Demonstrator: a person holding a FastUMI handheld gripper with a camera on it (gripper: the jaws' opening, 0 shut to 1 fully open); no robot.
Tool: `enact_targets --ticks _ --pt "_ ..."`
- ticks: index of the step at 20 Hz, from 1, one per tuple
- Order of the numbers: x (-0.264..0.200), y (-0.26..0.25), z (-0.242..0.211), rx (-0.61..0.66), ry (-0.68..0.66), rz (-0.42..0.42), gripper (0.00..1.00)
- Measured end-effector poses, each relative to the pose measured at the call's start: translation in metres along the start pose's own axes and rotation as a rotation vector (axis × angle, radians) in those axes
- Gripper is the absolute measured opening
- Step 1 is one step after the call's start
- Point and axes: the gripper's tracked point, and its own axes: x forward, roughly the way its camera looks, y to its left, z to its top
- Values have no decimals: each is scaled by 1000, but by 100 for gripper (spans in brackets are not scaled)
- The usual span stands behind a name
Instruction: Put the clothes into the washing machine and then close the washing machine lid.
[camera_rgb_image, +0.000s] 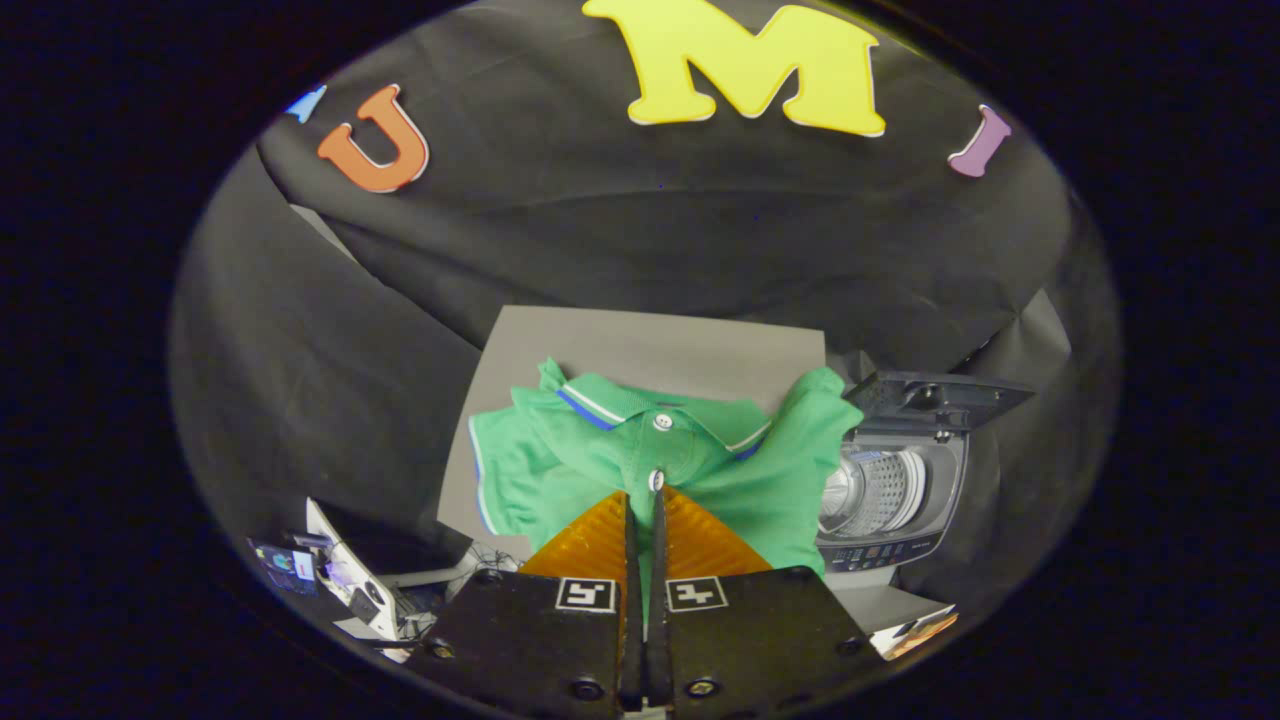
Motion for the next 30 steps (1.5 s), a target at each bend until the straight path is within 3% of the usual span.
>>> enact_targets --ticks 7,19,24,30 --pt "-86 -27 -2 57 -124 75 5" --pt "-205 -135 -16 191 -305 34 5" --pt "-205 -186 -26 209 -316 11 5" --pt "-170 -235 -32 161 -318 22 5"
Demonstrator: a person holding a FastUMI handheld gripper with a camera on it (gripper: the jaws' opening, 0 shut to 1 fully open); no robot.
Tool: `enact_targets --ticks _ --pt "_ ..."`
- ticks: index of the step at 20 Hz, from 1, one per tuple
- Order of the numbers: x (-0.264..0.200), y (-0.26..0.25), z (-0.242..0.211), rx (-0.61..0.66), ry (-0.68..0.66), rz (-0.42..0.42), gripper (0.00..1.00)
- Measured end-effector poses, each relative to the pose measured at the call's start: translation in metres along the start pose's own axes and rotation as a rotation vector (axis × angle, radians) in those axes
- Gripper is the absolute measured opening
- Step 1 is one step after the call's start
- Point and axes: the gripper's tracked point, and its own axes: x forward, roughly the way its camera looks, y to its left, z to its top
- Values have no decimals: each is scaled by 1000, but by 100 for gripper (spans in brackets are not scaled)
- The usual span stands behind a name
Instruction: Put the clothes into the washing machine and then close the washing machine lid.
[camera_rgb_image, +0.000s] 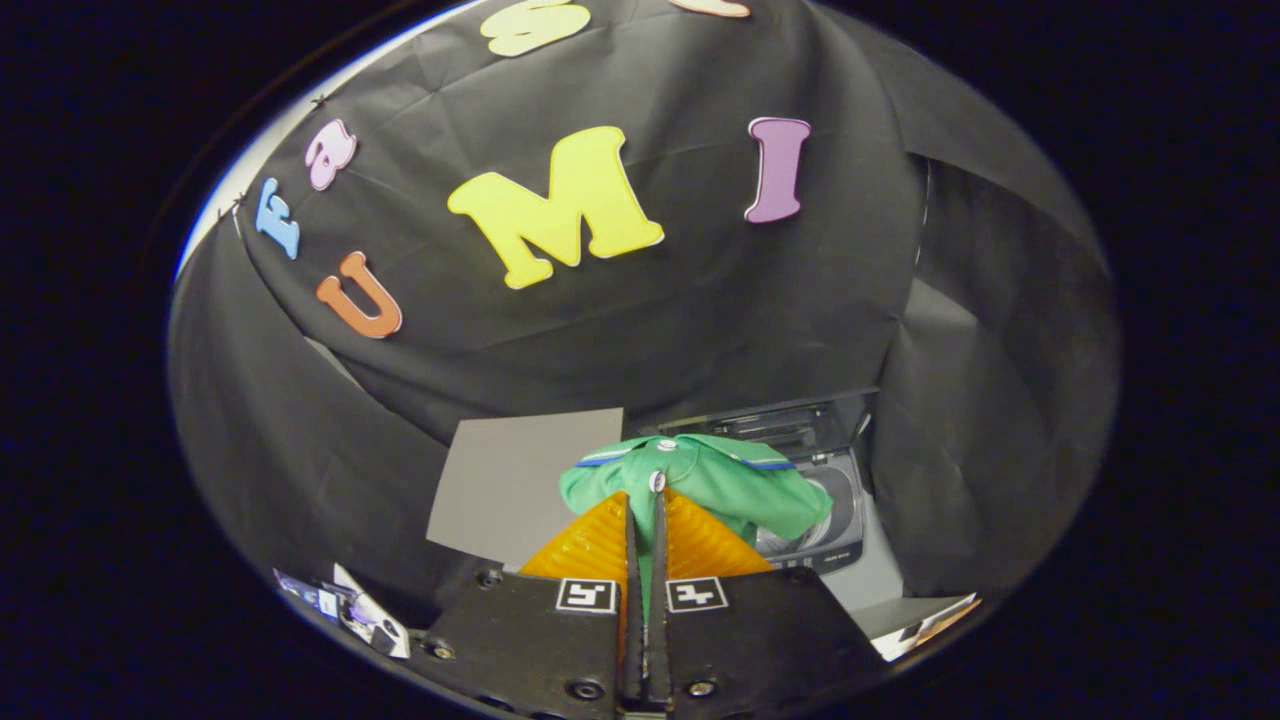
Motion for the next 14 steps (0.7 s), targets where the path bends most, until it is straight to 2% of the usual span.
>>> enact_targets --ticks 7,14 --pt "84 -64 -34 -68 110 41 5" --pt "155 -127 -80 -52 218 31 5"
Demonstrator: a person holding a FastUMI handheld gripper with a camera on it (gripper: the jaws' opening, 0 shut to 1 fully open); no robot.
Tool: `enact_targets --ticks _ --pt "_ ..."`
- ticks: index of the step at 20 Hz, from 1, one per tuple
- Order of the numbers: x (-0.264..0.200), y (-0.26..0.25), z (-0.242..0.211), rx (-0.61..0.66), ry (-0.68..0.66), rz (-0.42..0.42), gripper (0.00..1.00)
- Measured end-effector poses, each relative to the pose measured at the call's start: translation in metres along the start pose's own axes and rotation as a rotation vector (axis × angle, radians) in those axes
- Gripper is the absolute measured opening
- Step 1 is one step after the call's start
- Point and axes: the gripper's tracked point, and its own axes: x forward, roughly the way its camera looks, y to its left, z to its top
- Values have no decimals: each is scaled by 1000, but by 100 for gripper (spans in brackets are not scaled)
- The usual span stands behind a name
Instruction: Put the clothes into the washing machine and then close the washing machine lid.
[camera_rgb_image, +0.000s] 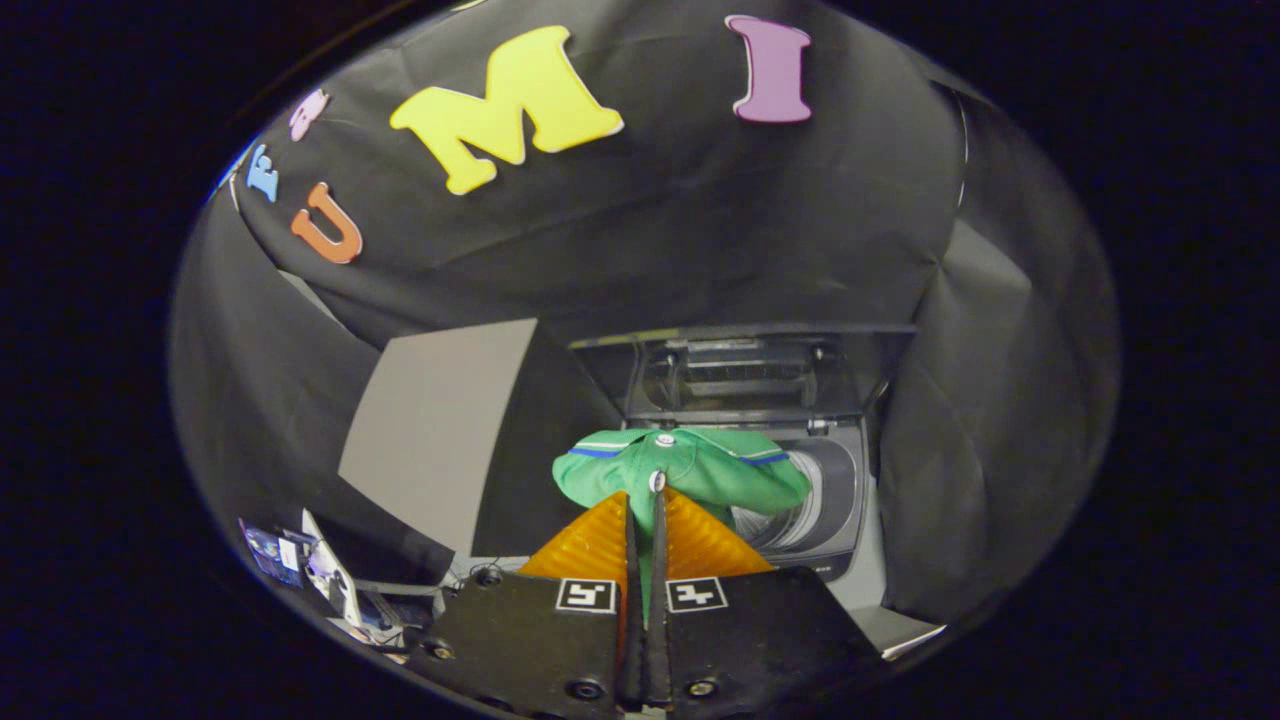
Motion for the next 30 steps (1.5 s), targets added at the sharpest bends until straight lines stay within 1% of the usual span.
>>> enact_targets --ticks 2,6,8,13,18,22,26,30 --pt "27 -23 -13 14 35 -20 6" --pt "73 -53 -30 29 81 -40 6" --pt "97 -65 -33 13 83 -51 5" --pt "145 -77 -44 -34 92 -52 5" --pt "193 -91 -55 -111 91 -93 5" --pt "219 -98 -62 -156 83 -118 6" --pt "233 -104 -66 -159 68 -130 6" --pt "251 -115 -80 -145 47 -131 7"
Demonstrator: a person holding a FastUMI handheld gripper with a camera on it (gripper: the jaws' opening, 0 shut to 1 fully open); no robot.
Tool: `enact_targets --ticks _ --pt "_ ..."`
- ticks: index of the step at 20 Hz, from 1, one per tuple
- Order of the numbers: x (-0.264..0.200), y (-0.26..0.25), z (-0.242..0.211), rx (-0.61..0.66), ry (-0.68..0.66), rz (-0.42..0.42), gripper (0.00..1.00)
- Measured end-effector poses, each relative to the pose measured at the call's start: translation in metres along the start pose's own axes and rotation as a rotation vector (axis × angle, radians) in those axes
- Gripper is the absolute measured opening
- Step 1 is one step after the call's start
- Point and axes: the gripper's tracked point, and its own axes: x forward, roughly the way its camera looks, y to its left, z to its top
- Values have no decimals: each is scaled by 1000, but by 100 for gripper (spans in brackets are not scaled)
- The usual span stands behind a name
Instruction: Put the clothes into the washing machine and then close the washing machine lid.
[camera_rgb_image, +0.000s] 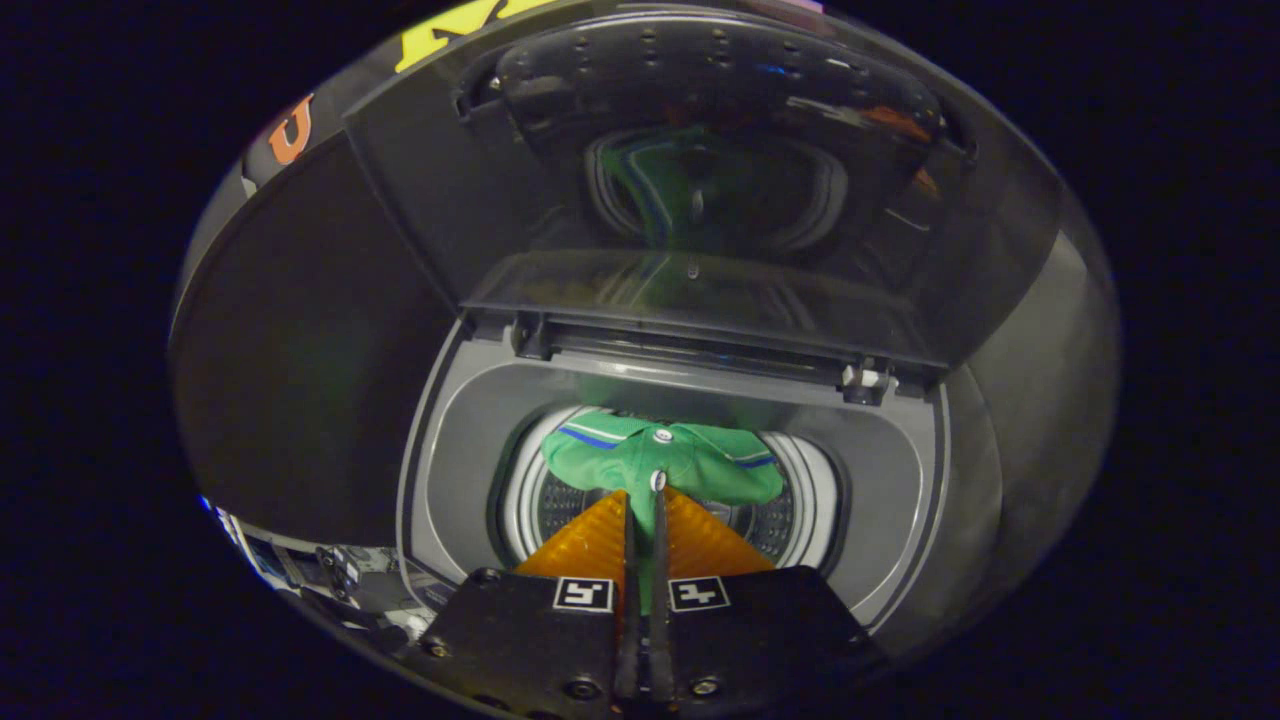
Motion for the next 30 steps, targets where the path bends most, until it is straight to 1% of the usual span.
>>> enact_targets --ticks 5,7,8,9,10,13,14,15,19,23,24,26,28,30 --pt "23 -6 -18 38 12 -19 7" --pt "27 -4 -20 45 9 -13 8" --pt "27 1 -19 49 -3 1 12" --pt "22 -2 -14 37 -13 -20 14" --pt "20 -3 -14 24 -29 -34 20" --pt "-8 7 -6 28 -71 -30 51" --pt "-20 10 0 37 -89 -31 63" --pt "-30 12 6 44 -109 -34 67" --pt "-78 23 46 48 -213 -44 67" --pt "-127 32 100 41 -329 -35 69" --pt "-139 36 112 40 -354 -27 77" --pt "-157 43 134 33 -392 -12 86" --pt "-169 45 155 21 -419 -4 86" --pt "-175 45 175 0 -450 -14 86"
